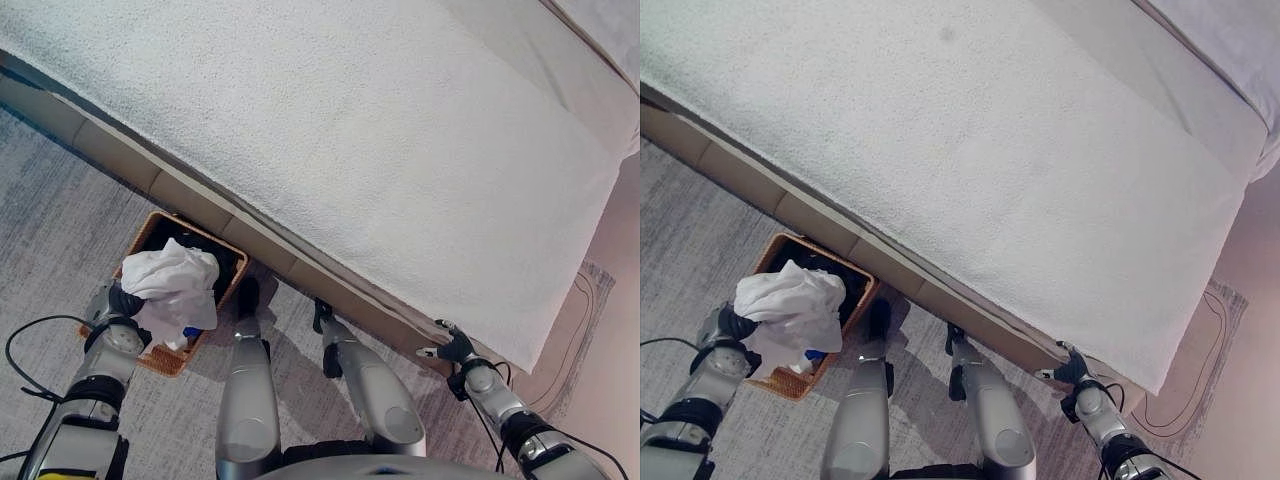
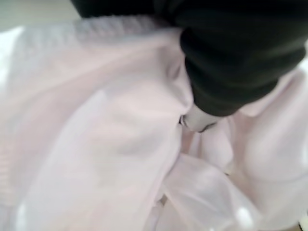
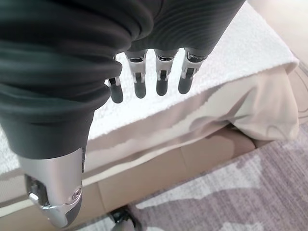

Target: Pick up clothes into the bucket

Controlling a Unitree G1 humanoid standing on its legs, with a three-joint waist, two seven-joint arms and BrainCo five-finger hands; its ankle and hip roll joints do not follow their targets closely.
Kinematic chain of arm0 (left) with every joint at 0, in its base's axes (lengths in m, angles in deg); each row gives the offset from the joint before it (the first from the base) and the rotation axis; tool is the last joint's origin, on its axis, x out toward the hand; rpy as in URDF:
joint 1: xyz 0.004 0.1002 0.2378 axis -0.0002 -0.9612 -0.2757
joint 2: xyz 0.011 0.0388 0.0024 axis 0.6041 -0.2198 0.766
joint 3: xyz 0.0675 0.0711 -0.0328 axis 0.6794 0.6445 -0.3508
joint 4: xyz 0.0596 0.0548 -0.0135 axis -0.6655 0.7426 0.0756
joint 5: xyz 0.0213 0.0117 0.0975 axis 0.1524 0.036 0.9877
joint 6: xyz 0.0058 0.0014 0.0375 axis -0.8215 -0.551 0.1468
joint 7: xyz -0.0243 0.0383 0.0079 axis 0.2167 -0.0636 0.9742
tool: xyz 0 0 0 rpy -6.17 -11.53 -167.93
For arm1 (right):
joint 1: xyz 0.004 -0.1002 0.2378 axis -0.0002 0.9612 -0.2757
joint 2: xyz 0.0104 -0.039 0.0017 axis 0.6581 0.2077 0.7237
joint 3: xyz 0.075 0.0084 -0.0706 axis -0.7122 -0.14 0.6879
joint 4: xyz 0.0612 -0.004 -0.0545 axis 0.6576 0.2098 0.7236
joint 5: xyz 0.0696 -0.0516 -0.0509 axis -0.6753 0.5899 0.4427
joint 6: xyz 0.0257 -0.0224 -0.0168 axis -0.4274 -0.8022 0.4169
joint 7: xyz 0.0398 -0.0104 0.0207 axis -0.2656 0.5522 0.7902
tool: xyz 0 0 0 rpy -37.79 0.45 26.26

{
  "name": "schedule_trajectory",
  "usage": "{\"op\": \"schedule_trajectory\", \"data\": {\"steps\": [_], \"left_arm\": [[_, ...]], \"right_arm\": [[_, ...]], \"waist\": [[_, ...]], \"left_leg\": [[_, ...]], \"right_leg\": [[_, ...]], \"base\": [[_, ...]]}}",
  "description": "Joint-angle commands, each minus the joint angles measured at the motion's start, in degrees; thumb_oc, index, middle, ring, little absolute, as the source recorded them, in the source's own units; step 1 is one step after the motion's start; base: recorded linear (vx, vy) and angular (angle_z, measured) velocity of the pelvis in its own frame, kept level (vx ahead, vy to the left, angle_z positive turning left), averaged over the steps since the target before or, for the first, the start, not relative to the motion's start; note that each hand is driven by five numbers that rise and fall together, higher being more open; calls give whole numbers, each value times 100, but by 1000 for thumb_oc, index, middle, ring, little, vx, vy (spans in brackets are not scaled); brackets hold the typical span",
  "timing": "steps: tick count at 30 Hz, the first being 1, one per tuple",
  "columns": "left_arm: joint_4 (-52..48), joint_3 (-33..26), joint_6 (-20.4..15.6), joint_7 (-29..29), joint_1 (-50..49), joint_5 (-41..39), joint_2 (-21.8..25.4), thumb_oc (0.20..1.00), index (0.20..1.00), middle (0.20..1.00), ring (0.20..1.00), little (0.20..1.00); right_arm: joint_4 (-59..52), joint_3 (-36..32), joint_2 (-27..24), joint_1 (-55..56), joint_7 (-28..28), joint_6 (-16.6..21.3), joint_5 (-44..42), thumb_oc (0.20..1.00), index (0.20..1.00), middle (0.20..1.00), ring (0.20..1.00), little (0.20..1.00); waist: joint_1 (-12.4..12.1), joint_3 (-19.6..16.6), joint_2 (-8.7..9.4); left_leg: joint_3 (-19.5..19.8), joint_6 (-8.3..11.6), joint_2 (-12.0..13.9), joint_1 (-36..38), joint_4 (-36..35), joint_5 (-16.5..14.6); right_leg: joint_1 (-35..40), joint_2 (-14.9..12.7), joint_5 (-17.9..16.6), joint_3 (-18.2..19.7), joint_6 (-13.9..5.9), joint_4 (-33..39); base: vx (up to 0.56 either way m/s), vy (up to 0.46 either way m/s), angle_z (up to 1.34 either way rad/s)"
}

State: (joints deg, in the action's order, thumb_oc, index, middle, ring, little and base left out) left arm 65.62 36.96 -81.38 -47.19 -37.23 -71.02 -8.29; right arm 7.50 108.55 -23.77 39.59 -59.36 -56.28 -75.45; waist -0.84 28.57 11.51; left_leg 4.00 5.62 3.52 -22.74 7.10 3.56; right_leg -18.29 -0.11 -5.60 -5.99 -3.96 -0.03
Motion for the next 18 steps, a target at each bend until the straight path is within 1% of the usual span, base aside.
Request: {"op": "schedule_trajectory", "data": {"steps": [1, 2, 3, 5, 8, 11, 14, 15, 18], "left_arm": [[-243, -586, 2, 254, -214, -125, 581, 200, 200, 200, 200, 200], [-250, -737, 19, 309, -318, -222, 573, 485, 485, 485, 485, 485], [-142, -849, 31, 361, -333, -312, 559, 1000, 1000, 1000, 1000, 1000], [-280, -1027, 66, 507, -465, -419, 497, 1000, 1000, 1000, 1000, 1000], [-285, -1078, 72, 542, -516, -422, 490, 1000, 1000, 1000, 1000, 1000], [-229, -1153, 75, 552, -603, -479, 416, 1000, 1000, 1000, 1000, 1000], [-253, -1163, 4, 591, -653, -636, 249, 1000, 1000, 1000, 1000, 1000], [-502, -1202, -17, 603, -791, -667, 144, 1000, 1000, 1000, 1000, 1000], [-509, -1175, -127, 616, -873, -906, -236, 1000, 1000, 1000, 1000, 1000]], "right_arm": [[-132, 178, -20, -98, -129, -4, -208, 1000, 1000, 1000, 1000, 1000], [-129, 195, 17, -67, -121, -16, -216, 1000, 1000, 1000, 1000, 1000], [-123, 202, 49, -61, -121, -18, -230, 1000, 1000, 1000, 1000, 1000], [-128, 223, 105, -20, -122, -11, -258, 1000, 1000, 1000, 1000, 1000], [-136, 218, 115, -26, -128, -4, -277, 1000, 1000, 1000, 1000, 1000], [-117, 194, 119, -26, -130, 4, -301, 1000, 1000, 1000, 1000, 1000], [-106, 160, 100, -19, -131, -11, -277, 1000, 1000, 1000, 1000, 1000], [-140, 113, 75, 2, -134, -28, -247, 1000, 1000, 1000, 1000, 1000], [-105, 33, 50, 20, -139, -79, -184, 1000, 1000, 1000, 1000, 1000]], "waist": [[-80, 123, 609], [-137, 123, 630], [-137, 123, 652], [-229, 123, 630], [-227, 123, 623], [-295, 123, 506], [-337, 122, 361], [-353, 117, 287], [-343, 38, 100]], "left_leg": [[-81, -447, -245, -241, 330, -46], [-49, -438, -247, -230, 277, -40], [-26, -434, -258, -235, 238, -3], [-2, -425, -255, -162, 175, -38], [15, -427, -280, -148, 129, 2], [18, -423, -310, -2, 40, 3], [32, -433, -348, 133, -1, -8], [36, -440, -368, 176, -9, -20], [18, -453, -416, 286, -43, -39]], "right_leg": [[-327, -167, -552, 177, -285, -58], [-315, -158, -531, 133, -286, -33], [-326, -173, -535, 114, -285, -27], [-254, -165, -500, 84, -280, -5], [-248, -184, -496, 56, -279, 0], [-108, -212, -435, 14, -271, -9], [19, -260, -389, -24, -268, -40], [59, -280, -370, -33, -270, -53], [134, -333, -309, -55, -260, -106]], "base": [[0, 0, 0], [33, -31, 1], [42, -41, 10], [40, -26, 14], [23, -11, 7], [19, -6, 4], [12, 2, 3], [26, 18, 9], [31, 30, 7]]}}
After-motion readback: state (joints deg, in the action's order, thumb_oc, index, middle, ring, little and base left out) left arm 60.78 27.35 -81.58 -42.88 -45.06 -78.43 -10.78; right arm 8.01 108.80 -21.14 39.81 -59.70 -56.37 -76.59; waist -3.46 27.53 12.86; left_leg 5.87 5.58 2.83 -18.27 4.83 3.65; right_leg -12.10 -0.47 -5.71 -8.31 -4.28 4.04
